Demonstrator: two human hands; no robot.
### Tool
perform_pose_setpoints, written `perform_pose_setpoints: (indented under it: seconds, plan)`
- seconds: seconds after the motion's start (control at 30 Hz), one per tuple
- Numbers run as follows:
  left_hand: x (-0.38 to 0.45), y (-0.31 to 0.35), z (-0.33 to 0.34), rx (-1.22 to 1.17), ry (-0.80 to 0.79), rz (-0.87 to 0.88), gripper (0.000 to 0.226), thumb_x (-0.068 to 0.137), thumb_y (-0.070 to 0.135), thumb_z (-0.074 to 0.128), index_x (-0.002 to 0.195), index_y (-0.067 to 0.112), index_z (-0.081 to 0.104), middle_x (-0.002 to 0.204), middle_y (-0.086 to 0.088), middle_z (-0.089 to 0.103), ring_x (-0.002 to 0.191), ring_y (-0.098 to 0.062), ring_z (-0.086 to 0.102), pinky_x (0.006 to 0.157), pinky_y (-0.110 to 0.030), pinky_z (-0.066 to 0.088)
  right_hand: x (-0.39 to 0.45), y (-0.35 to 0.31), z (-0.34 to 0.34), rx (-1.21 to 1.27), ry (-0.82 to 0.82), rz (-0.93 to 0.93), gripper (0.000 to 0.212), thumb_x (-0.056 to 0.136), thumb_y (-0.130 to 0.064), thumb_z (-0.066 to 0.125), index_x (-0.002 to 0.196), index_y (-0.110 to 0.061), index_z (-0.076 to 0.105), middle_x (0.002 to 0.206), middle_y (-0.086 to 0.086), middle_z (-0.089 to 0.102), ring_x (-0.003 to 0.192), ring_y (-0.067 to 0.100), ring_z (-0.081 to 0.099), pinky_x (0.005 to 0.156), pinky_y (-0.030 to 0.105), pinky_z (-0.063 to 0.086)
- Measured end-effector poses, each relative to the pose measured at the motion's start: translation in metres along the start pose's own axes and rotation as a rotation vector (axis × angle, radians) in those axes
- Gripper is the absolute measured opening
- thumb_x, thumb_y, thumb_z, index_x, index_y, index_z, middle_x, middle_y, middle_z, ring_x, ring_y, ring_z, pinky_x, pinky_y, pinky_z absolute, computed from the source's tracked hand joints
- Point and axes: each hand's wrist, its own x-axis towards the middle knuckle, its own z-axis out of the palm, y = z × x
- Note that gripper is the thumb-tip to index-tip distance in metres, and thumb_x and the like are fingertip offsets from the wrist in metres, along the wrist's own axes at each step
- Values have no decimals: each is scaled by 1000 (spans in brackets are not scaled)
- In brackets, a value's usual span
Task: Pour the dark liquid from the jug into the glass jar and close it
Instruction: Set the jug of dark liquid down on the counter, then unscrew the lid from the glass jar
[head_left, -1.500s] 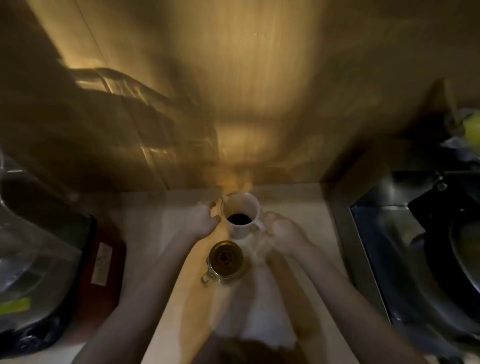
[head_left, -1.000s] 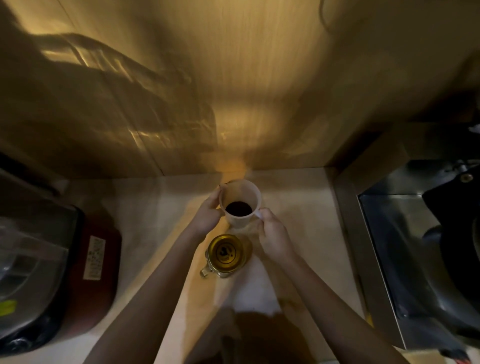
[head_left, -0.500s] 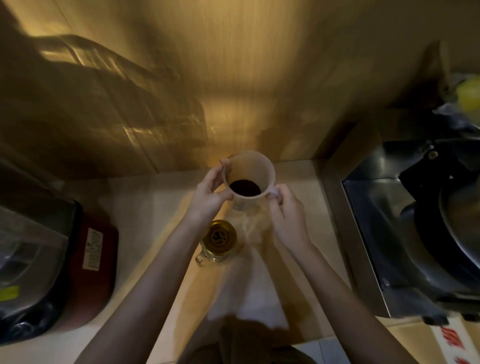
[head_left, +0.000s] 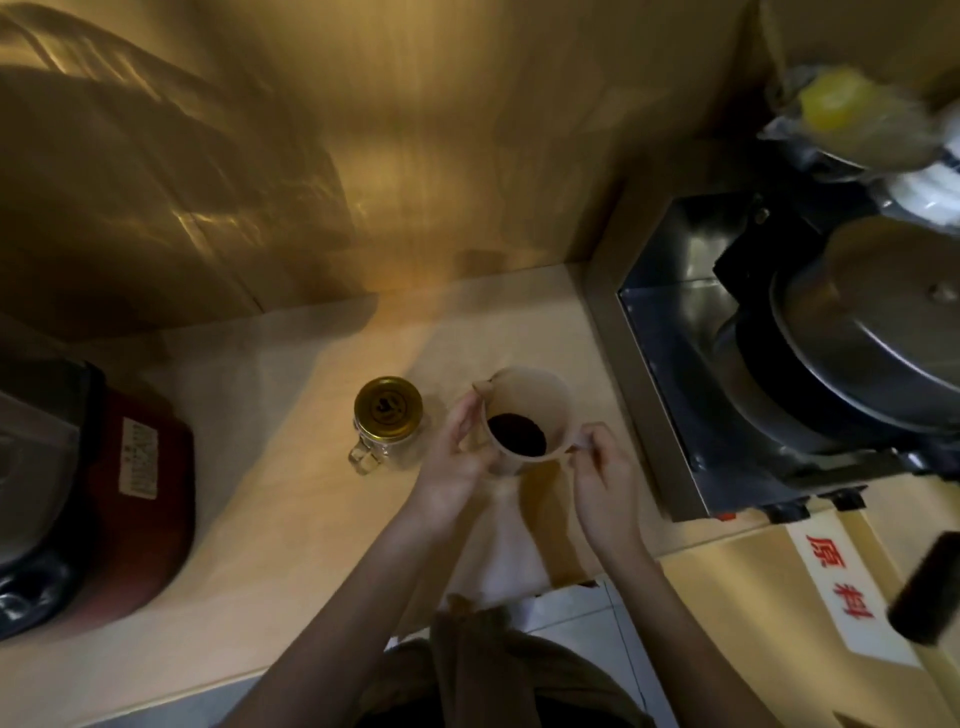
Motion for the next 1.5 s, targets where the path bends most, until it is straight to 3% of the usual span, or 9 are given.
perform_pose_setpoints:
  seconds: [0.1, 0.4, 0.73, 0.87, 0.97, 1.1, 1.2, 1.37, 1.5]
  plan:
    - [-7, -22, 7, 9, -26, -44, 66, 74, -11, 59, 132, 17, 41, 132, 3, 49, 128, -9, 42, 93, -14, 42, -11, 26, -5, -13, -18, 68, 14, 89, 3, 47, 81, -6, 55, 77, 17, 57, 74, 26, 54, 66, 38, 44]
    - [-18, -50, 11, 91, -35, -29, 61, 72, -10, 63, 121, 21, 45, 120, 15, 49, 112, 5, 44, 82, 0, 39, -23, 54, -6, -63, -65, 103, 18, 85, 9, 48, 79, -6, 55, 76, 18, 58, 71, 22, 53, 56, 11, 36]
    - [-26, -51, 6, 132, 10, -16, 51, 76, -3, 63, 121, 15, 49, 115, 12, 54, 99, 13, 52, 79, -2, 42, -13, 53, -14, -94, -172, 136, 26, 88, 4, 46, 98, -18, 56, 89, -15, 58, 85, 1, 53, 71, 21, 42]
    - [-22, -40, -5, 206, 39, -106, 41, 82, -2, 54, 121, 9, 51, 113, 1, 56, 108, -13, 52, 73, -6, 45, -1, 50, -21, -64, -182, 156, 26, 90, 5, 41, 94, -11, 62, 88, -9, 63, 88, 10, 58, 76, 25, 44]
    - [-18, -23, -25, 354, 88, -133, 35, 85, 4, 50, 119, 9, 54, 114, -5, 57, 106, -20, 53, 72, -20, 42, 13, 39, -26, -61, -177, 111, 26, 90, 6, 41, 86, -8, 63, 81, 0, 64, 84, 23, 61, 76, 27, 47]
    - [-22, 10, -56, 472, 115, -25, 22, 86, 10, 50, 103, 16, 63, 98, 1, 64, 92, -10, 58, 74, -17, 41, 38, 6, -20, -215, -210, -38, 22, 92, 2, 43, 87, -10, 61, 81, 0, 63, 78, 14, 59, 67, 6, 41]
    - [-24, 20, -80, 588, 210, 107, 18, 85, 14, 54, 99, 22, 63, 98, -1, 67, 91, -8, 59, 76, -17, 43, 55, -22, -1, -304, -275, -182, 19, 93, -3, 45, 92, -11, 63, 88, 2, 66, 86, 19, 60, 76, 25, 46]
    - [-19, -4, -103, 938, 478, 133, 41, 79, 21, 62, 119, 15, 55, 120, -8, 60, 108, -21, 55, 84, -31, 45, 64, -58, 45, -509, -429, -415, 19, 91, -6, 49, 105, -8, 62, 106, 8, 65, 99, 23, 57, 82, 30, 44]
    - [-6, -31, -116, 1056, 366, 13, 82, 70, 26, 71, 140, 16, 29, 149, -9, 35, 137, -26, 32, 108, -43, 33, 65, -71, 81, -700, -634, -530, 40, 91, -18, 52, 130, -11, 47, 130, 11, 52, 119, 27, 44, 97, 36, 38]
